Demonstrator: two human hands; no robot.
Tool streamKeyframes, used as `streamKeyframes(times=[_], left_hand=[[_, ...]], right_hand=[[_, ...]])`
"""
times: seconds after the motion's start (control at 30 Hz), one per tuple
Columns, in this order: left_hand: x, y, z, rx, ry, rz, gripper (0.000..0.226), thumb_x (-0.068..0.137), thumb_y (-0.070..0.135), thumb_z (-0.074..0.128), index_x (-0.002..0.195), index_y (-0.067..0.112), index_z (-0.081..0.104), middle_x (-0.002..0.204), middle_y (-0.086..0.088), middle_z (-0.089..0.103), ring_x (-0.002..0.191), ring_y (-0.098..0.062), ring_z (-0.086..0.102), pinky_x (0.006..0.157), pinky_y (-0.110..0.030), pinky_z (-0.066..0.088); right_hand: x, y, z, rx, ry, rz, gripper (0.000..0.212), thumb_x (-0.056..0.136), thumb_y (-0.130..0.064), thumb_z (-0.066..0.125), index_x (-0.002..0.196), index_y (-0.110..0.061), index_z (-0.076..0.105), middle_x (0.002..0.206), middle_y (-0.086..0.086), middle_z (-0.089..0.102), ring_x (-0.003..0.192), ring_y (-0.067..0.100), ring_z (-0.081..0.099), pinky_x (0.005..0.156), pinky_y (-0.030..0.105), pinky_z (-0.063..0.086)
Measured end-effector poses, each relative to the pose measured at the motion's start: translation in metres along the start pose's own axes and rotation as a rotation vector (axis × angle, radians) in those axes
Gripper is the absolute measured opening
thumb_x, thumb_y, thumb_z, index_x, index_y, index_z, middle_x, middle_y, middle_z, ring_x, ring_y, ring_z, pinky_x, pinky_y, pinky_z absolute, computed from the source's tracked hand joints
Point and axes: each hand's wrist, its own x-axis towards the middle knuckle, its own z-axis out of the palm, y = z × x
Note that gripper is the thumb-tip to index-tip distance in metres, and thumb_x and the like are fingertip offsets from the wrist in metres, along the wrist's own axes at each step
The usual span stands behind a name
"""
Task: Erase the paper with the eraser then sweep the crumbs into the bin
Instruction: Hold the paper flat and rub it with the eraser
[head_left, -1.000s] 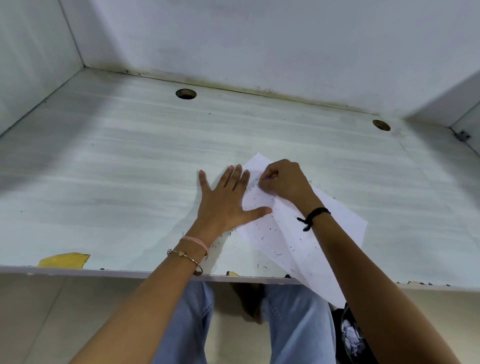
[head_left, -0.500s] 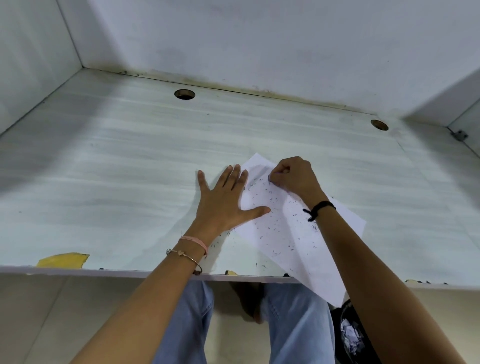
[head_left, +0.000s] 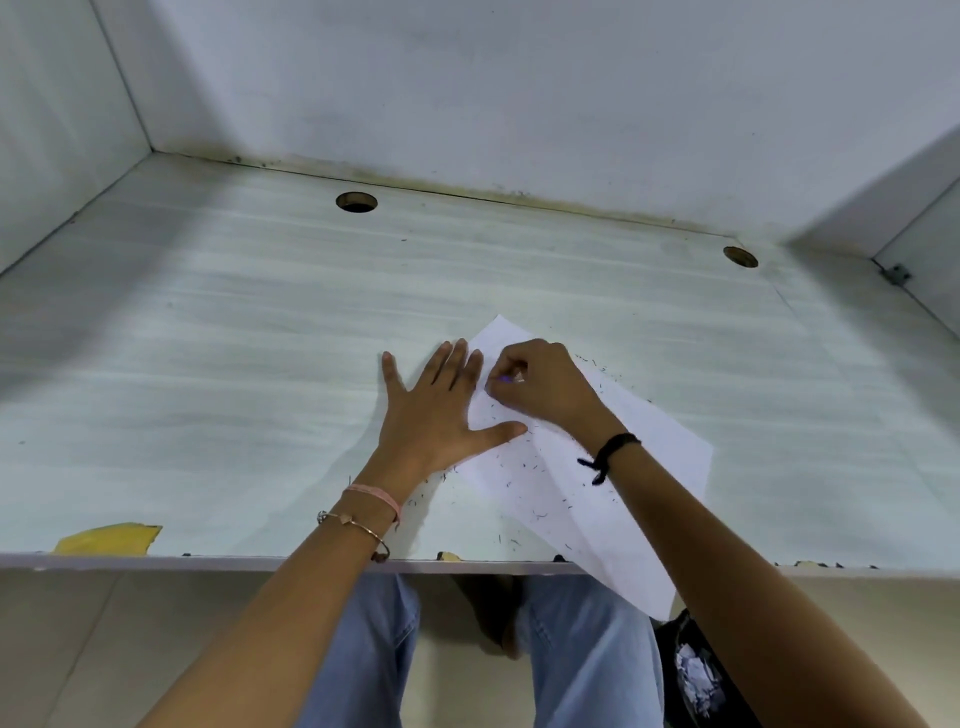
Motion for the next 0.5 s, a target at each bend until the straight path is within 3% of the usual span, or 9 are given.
streamKeyframes(times=[0.13, 0.27, 0.33, 0.4, 0.43, 0.5], left_hand=[[0.000, 0.000, 0.000, -0.004, -0.017, -0.011, 0.109, 0.072, 0.094, 0.016, 0.156, 0.027, -0.005, 0.163, 0.007, -0.012, 0.148, -0.006, -0.016, 0.109, -0.068, -0.016], [0.000, -0.001, 0.000, -0.011, -0.008, -0.001, 0.107, 0.074, 0.092, 0.017, 0.156, 0.026, -0.003, 0.164, 0.007, -0.011, 0.148, -0.006, -0.015, 0.109, -0.069, -0.014], [0.001, 0.000, 0.000, -0.036, 0.008, -0.005, 0.101, 0.078, 0.088, 0.022, 0.156, 0.026, 0.005, 0.164, 0.006, -0.006, 0.149, -0.007, -0.011, 0.110, -0.069, -0.012], [0.003, 0.004, -0.002, -0.066, 0.033, -0.026, 0.090, 0.083, 0.082, 0.029, 0.152, 0.024, 0.019, 0.164, 0.005, 0.003, 0.150, -0.010, -0.003, 0.110, -0.070, -0.010], [0.005, 0.007, -0.004, -0.060, 0.050, -0.035, 0.086, 0.085, 0.079, 0.032, 0.149, 0.022, 0.024, 0.164, 0.003, 0.009, 0.150, -0.011, 0.000, 0.110, -0.070, -0.009], [0.012, 0.014, -0.006, -0.021, 0.092, -0.030, 0.085, 0.087, 0.076, 0.034, 0.147, 0.015, 0.029, 0.161, 0.000, 0.017, 0.151, -0.015, 0.004, 0.109, -0.070, -0.006]], right_hand=[[0.012, 0.027, -0.026, 0.086, 0.158, 0.133, 0.006, 0.076, -0.008, 0.067, 0.076, -0.008, 0.073, 0.067, -0.002, 0.065, 0.059, 0.005, 0.054, 0.046, 0.004, 0.036], [0.013, 0.041, -0.034, 0.136, 0.147, 0.178, 0.003, 0.078, -0.011, 0.072, 0.080, -0.010, 0.074, 0.069, -0.004, 0.064, 0.062, 0.004, 0.055, 0.051, 0.005, 0.039], [0.009, 0.047, -0.030, 0.227, 0.175, 0.166, 0.005, 0.078, -0.015, 0.073, 0.081, -0.011, 0.074, 0.077, 0.001, 0.070, 0.068, 0.009, 0.060, 0.058, 0.007, 0.043], [0.004, 0.055, -0.033, 0.371, 0.189, 0.173, 0.009, 0.080, -0.022, 0.072, 0.083, -0.014, 0.074, 0.084, 0.004, 0.074, 0.077, 0.016, 0.063, 0.069, 0.021, 0.047], [0.002, 0.057, -0.036, 0.443, 0.187, 0.181, 0.011, 0.081, -0.025, 0.071, 0.084, -0.015, 0.073, 0.087, 0.004, 0.075, 0.080, 0.020, 0.064, 0.070, 0.025, 0.048], [0.003, 0.060, -0.041, 0.523, 0.182, 0.196, 0.012, 0.082, -0.027, 0.070, 0.086, -0.016, 0.072, 0.090, 0.007, 0.075, 0.077, 0.019, 0.061, 0.062, 0.022, 0.045]])
